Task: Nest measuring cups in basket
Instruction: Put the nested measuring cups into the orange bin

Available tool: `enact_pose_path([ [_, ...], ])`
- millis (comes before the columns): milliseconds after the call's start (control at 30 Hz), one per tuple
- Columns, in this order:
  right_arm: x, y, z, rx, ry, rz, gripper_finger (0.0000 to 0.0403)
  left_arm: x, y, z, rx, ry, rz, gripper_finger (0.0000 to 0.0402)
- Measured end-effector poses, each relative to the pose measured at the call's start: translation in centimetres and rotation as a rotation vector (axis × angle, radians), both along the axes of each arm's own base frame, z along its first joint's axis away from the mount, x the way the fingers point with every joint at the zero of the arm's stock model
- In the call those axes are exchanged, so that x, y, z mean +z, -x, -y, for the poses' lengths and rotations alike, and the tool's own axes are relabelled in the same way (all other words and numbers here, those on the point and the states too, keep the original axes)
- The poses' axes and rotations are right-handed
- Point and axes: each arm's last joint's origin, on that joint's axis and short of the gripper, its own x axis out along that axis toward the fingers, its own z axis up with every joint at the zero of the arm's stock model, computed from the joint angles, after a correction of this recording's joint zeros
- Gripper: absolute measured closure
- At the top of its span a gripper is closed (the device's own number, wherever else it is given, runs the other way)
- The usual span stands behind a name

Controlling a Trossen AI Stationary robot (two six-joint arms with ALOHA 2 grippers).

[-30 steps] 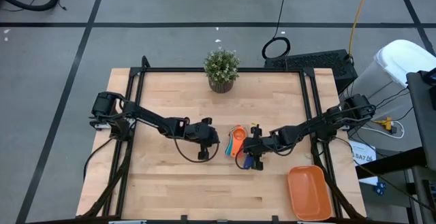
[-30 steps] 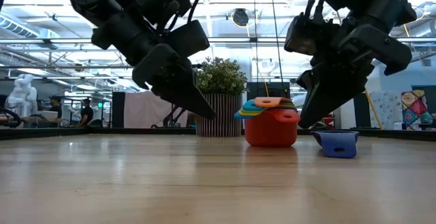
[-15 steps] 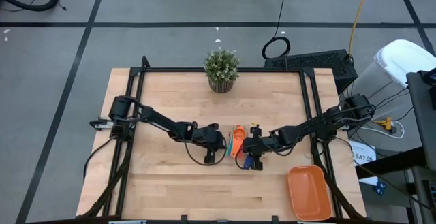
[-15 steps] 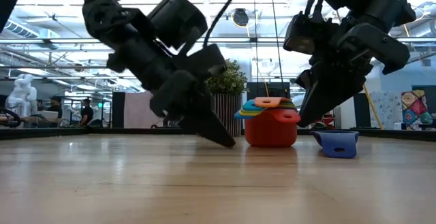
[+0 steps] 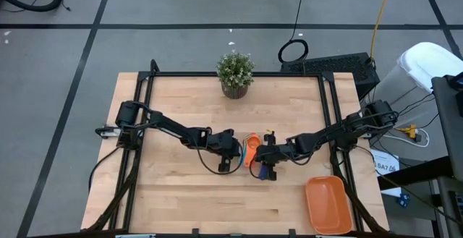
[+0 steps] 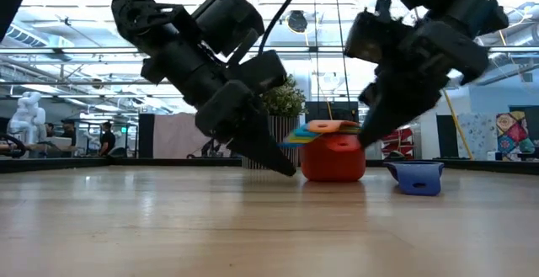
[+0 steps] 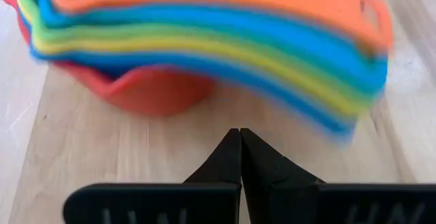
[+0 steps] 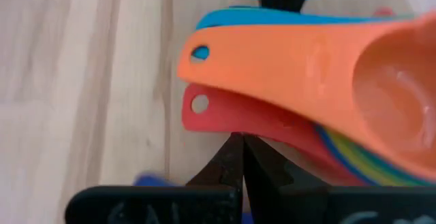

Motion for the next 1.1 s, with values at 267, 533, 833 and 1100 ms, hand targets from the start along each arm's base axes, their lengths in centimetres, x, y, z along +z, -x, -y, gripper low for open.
enact_pose_path([
  [267,-1.1,-0.4,0.3,-0.010,0.006,-0.026,0.0403,1.7,-1.5,0.2,-0.012,-0.004,0.041,0.0401],
  [533,-0.9,-0.5,0.1,-0.007,-0.001,-0.002,0.0403,1.5,-1.3,0.2,-0.009,-0.003,0.018,0.0401],
  [833,-0.3,-1.3,0.2,-0.017,0.016,0.099,0.0403,1.6,-1.4,0.2,0.008,0.017,0.022,0.0400],
  [1100,-0.4,-1.1,0.1,-0.035,0.022,0.086,0.0403,1.5,-1.3,0.2,0.011,0.019,0.015,0.0399],
])
